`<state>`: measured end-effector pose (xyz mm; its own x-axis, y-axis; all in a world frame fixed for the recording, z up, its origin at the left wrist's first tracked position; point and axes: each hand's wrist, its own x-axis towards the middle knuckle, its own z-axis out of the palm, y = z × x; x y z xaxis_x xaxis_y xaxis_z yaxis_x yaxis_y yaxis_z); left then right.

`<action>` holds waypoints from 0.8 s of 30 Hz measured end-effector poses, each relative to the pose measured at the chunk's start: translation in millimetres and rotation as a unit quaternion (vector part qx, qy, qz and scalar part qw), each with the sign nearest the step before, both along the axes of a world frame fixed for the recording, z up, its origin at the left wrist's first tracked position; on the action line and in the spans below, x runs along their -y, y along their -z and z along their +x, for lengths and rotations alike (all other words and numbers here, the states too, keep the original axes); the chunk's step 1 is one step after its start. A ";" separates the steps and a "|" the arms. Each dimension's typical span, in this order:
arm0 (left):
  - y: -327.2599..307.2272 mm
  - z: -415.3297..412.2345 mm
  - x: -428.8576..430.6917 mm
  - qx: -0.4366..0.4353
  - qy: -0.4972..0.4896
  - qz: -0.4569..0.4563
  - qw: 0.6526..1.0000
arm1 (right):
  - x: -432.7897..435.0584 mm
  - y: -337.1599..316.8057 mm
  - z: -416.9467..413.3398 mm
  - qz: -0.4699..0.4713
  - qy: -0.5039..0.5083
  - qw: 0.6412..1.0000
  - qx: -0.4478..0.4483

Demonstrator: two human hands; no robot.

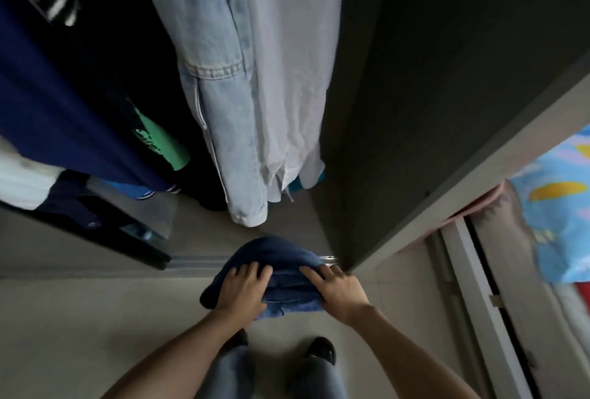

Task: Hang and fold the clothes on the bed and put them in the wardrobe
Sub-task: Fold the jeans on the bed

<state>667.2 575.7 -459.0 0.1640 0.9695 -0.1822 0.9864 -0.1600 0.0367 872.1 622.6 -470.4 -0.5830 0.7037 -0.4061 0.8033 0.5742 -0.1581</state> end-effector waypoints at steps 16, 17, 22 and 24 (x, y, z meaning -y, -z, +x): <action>349.1 -6.5 -179.4 -0.014 0.035 0.115 0.993 | -152.0 334.4 -20.3 0.241 0.113 0.964 0.013; 385.9 -9.2 -186.6 -0.019 0.015 0.073 0.997 | -159.0 374.3 -22.0 0.194 0.122 0.971 0.060; 497.5 -36.0 -175.7 -0.028 0.023 -0.087 0.996 | -144.0 503.4 -38.7 0.127 0.185 0.969 0.099; 507.4 -38.8 -173.6 -0.014 0.015 -0.096 0.995 | -142.4 508.8 -42.1 0.146 0.196 0.966 0.086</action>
